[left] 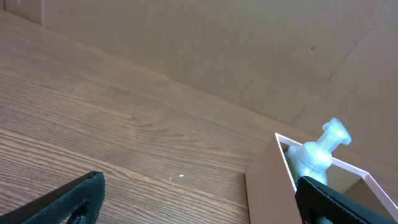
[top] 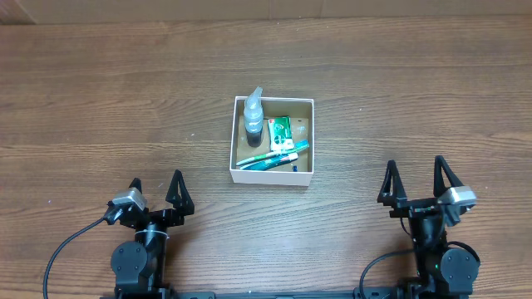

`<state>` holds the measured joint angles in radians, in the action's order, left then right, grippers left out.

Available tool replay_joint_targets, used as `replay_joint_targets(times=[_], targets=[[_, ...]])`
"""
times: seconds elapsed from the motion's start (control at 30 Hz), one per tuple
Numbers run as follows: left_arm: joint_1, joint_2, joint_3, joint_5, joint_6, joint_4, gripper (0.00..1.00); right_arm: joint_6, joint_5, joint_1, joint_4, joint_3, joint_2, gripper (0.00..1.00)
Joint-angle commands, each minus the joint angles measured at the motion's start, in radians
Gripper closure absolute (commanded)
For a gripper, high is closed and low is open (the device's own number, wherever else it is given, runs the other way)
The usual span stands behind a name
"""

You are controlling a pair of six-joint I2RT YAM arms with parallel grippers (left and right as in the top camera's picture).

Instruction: Pack container

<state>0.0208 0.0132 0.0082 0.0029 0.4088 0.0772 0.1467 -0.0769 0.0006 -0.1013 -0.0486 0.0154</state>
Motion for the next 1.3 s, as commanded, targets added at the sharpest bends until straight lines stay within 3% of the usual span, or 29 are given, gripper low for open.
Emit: replay_joint_targets(times=[0.0, 0.3, 1.27], targets=[[0.008, -0.01, -0.003, -0.006, -0.024, 0.0, 0.0, -0.096, 0.018, -0.004, 0.022, 0.041, -0.013, 0.0], [0.008, -0.01, -0.003, -0.006, -0.024, 0.001, 0.0, -0.095, 0.066, -0.021, 0.19, 0.041, -0.013, 0.0], [0.008, -0.01, -0.003, -0.006, -0.024, 0.0, 0.0, -0.095, 0.083, -0.021, 0.186, 0.041, -0.013, 0.0]])
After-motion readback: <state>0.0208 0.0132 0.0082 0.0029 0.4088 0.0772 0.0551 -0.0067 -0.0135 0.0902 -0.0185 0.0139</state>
